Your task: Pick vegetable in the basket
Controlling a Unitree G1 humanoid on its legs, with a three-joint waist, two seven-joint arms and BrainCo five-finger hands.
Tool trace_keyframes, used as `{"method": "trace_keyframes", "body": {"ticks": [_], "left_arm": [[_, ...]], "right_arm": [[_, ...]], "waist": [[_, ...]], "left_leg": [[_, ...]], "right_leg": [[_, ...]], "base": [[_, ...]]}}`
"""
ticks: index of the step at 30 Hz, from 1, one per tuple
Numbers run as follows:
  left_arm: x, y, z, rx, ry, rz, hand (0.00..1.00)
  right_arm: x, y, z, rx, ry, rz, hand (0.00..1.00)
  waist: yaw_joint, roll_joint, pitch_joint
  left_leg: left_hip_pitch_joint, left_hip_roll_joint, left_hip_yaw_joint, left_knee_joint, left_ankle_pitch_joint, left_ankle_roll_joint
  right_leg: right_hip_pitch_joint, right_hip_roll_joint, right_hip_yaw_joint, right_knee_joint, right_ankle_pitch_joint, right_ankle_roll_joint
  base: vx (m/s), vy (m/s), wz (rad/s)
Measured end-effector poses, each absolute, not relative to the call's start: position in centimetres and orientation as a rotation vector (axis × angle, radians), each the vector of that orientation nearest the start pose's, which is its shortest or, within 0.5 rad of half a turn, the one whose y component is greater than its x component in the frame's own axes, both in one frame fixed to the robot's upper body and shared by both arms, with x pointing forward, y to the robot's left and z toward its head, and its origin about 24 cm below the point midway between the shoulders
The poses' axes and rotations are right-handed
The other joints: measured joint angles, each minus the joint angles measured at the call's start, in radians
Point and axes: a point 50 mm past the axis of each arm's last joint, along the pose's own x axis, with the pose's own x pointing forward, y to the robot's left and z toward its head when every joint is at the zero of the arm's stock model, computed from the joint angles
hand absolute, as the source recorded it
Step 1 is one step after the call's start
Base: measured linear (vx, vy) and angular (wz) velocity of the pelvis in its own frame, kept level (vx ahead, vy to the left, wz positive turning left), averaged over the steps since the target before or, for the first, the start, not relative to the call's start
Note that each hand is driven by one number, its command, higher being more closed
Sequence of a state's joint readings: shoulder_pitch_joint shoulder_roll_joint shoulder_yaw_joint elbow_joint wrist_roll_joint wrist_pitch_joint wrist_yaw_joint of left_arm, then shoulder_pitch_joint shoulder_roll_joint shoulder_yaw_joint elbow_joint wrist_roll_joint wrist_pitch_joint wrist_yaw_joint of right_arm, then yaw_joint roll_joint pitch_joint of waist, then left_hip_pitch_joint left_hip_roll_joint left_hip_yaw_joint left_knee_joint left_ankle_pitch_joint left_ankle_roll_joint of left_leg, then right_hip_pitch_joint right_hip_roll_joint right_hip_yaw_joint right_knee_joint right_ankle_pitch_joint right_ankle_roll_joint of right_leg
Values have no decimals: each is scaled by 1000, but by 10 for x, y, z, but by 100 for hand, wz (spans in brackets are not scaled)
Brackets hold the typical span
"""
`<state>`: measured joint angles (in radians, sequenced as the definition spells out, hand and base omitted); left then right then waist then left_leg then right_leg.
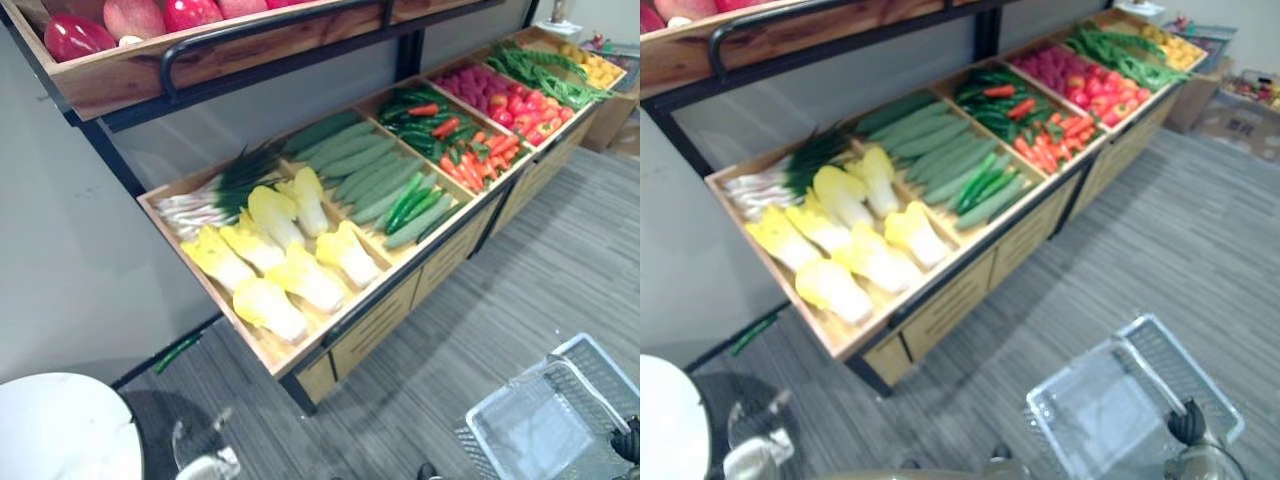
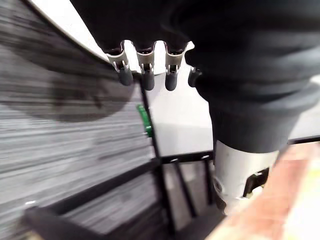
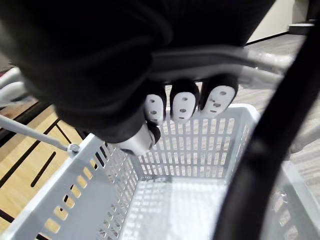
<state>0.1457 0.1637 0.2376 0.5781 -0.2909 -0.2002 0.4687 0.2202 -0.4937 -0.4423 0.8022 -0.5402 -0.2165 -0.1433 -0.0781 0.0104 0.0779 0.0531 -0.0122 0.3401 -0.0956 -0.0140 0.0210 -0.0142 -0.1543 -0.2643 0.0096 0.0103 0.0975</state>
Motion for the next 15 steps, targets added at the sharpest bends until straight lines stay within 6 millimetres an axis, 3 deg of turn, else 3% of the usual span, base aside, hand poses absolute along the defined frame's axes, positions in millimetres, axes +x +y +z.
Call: {"method": "trace_keyframes", "body": {"ticks": [3, 6, 15], "left_arm": [[167, 281, -48, -10, 296, 929, 0], [177, 277, -34, -39, 199, 948, 0], [188, 262, -21, -36, 134, 959, 0]], "right_arm": [[93, -375, -62, -848, 776, -465, 100], [91, -362, -72, -800, 774, -486, 100], [91, -345, -83, -741, 773, -491, 100]], "waist": [[0, 10, 0], [1, 11, 0], [0, 5, 4]], "left_leg": [[0, -1, -20, 0, 2, 2], [0, -1, -25, 0, 2, 2], [1, 2, -18, 0, 1, 1]], "right_leg": [[5, 0, -7, -3, 0, 0], [10, 1, -11, -6, 0, 0], [7, 5, -2, -6, -1, -2]], "base": [[19, -8, 8], [7, -11, 5], [-1, -4, -2]]}}
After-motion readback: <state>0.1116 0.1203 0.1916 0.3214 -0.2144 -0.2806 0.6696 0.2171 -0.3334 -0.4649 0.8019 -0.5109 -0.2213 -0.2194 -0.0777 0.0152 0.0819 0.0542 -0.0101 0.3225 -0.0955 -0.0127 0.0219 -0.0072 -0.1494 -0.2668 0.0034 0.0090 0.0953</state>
